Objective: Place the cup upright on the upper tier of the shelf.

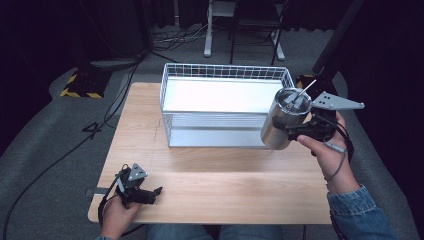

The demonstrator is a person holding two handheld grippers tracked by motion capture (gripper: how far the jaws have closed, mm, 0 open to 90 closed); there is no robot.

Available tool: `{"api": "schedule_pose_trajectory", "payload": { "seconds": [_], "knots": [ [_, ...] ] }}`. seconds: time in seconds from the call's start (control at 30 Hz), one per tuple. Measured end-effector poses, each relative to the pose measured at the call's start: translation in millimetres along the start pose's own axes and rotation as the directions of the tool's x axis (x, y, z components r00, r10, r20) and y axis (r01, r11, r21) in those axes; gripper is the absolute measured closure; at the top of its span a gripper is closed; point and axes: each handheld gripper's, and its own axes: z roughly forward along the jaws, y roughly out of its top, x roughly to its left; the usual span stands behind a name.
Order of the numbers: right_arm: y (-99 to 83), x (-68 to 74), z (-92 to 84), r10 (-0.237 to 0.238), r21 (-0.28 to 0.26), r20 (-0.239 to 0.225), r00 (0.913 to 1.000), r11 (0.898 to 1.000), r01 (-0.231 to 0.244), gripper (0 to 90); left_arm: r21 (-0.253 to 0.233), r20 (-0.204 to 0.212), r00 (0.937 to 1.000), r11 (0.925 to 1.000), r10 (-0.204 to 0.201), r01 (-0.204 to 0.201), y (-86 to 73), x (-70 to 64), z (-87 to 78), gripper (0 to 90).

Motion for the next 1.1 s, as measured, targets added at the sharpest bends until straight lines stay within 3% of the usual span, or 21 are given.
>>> {"api": "schedule_pose_trajectory", "payload": {
  "seconds": [0.47, 0.83, 1.1],
  "knots": [
    [40.8, -9.2, 21.3, 0.012, -0.020, 0.013, 0.9998, 1.000, -0.012, 3.6, -0.001, -0.004, 1.0000, 1.0000, -0.006, 0.006, -0.3, -0.7, -0.1, 3.8],
    [72.4, -11.2, 63.0, -0.033, -0.014, 0.022, 0.9992, 0.999, 0.034, 3.6, 0.001, -0.007, 0.9999, 0.9999, -0.011, 0.011, -1.1, -2.3, -1.1, 3.7],
    [85.7, -10.6, 90.4, -0.024, -0.038, 0.021, 0.9995, 0.999, 0.025, 3.6, 0.002, -0.006, 0.9999, 0.9999, -0.014, 0.014, -1.2, -2.7, -1.4, 3.7]
  ]
}}
